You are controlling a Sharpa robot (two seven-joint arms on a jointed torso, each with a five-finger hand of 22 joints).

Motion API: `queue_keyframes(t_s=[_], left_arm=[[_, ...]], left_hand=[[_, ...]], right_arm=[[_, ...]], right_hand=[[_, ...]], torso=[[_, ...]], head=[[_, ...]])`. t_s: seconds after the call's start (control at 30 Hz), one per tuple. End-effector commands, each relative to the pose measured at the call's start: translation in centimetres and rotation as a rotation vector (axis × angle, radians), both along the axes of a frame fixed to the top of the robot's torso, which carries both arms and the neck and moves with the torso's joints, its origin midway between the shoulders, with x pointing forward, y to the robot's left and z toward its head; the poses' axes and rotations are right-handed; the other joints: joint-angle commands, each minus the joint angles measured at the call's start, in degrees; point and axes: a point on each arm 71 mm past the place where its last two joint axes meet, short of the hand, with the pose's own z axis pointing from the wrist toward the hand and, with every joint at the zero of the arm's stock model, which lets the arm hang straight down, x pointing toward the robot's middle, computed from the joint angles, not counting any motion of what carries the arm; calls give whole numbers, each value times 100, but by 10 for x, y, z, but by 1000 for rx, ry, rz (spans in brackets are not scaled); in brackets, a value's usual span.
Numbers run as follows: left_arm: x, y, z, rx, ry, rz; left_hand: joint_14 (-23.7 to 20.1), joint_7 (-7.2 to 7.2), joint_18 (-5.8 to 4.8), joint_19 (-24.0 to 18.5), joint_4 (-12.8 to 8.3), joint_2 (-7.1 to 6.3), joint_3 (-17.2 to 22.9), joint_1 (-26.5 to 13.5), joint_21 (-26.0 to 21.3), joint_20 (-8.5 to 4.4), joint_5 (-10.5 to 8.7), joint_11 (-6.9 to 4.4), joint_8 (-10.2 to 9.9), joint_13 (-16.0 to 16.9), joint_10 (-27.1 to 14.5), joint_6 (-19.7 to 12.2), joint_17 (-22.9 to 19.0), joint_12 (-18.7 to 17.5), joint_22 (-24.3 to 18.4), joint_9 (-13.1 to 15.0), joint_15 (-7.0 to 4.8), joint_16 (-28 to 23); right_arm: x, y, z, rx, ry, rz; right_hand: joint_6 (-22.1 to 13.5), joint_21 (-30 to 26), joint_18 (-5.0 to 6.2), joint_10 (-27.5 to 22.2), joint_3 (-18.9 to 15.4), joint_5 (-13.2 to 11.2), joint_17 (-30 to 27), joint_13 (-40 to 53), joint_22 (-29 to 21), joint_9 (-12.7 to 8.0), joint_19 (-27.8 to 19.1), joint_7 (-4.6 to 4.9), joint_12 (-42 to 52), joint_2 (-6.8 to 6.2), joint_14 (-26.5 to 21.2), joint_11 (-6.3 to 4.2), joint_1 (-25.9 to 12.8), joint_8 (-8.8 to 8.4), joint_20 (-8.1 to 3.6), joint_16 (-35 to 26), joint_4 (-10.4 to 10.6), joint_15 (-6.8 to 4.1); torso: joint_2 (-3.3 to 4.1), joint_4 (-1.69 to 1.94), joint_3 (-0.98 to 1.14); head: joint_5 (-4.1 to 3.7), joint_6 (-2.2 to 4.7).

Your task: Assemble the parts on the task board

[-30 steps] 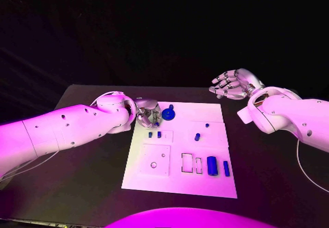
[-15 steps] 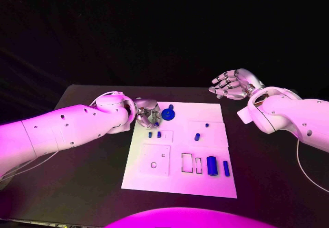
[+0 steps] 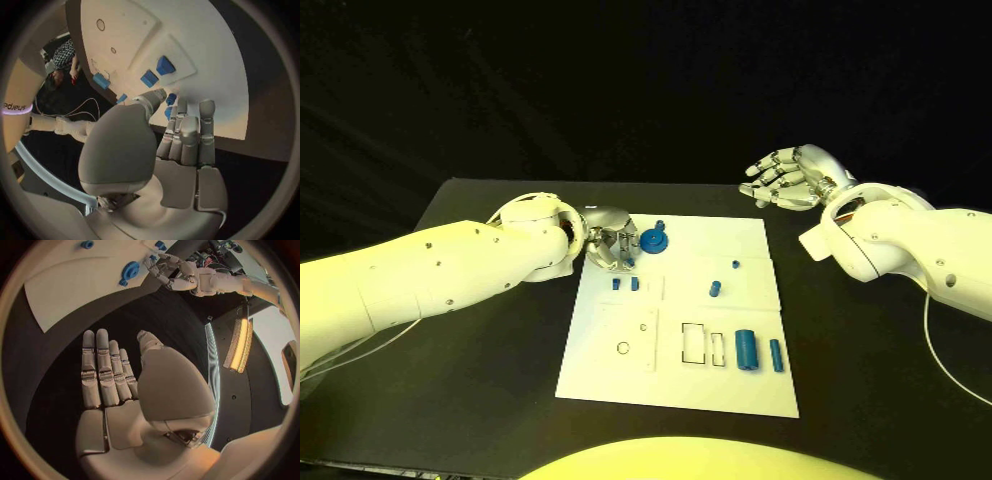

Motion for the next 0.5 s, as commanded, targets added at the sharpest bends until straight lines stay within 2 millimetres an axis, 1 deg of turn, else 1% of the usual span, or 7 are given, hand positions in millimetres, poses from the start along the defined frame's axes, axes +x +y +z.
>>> queue_keyframes(t_s=[0.03, 0.2, 0.33, 0.5], left_arm=[[0, 1, 0, -3, 9, 6], [0, 3, 0, 1, 10, 14], [0, 7, -1, 7, 14, 22], [0, 16, 0, 10, 15, 39]], left_hand=[[-78, -11, -18, -67, 26, -17, -97, 20, -71, 26, -23, 14, -81, 20, -94, -116, -80, -29, -47, -32, 6, -42], [-156, -8, -5, -136, 72, -3, -252, 43, -152, 50, -31, 55, -143, 52, -234, -217, -195, -21, -128, -66, 41, -71], [-168, -12, -1, -150, 79, 4, -283, 54, -167, 55, -31, 60, -153, 61, -255, -234, -213, -13, -144, -71, 47, -75], [-192, -15, 5, -173, 84, 10, -305, 65, -189, 59, -30, 64, -151, 68, -273, -229, -254, -5, -170, -71, 51, -85]], right_arm=[[-1, 1, 0, -1, -5, 17], [-1, 1, 0, -1, -9, 16], [-1, 0, 0, -1, -8, 14], [0, -1, 0, -2, -8, 11]], right_hand=[[38, 9, 61, 36, 38, 11, -10, -9, -14, -10, 16, 241, -42, -10, 17, 18, -43, -32, 12, -43, 2, 37], [38, 9, 61, 36, 38, 11, -10, -9, -14, -10, 16, 241, -42, -10, 17, 18, -43, -32, 12, -43, 2, 37], [38, 8, 61, 38, 38, 12, -10, -8, -16, -12, 16, 242, -46, -13, 17, 18, -45, -33, 13, -45, 1, 37], [38, 8, 61, 38, 38, 12, -10, -8, -16, -12, 16, 242, -46, -13, 17, 18, -45, -33, 13, -45, 1, 37]], torso=[[1, 0, 1], [0, -2, 2], [-5, -1, 1], [-4, 1, 5]], head=[[7, -5], [3, -5], [-4, 1], [-21, 2]])
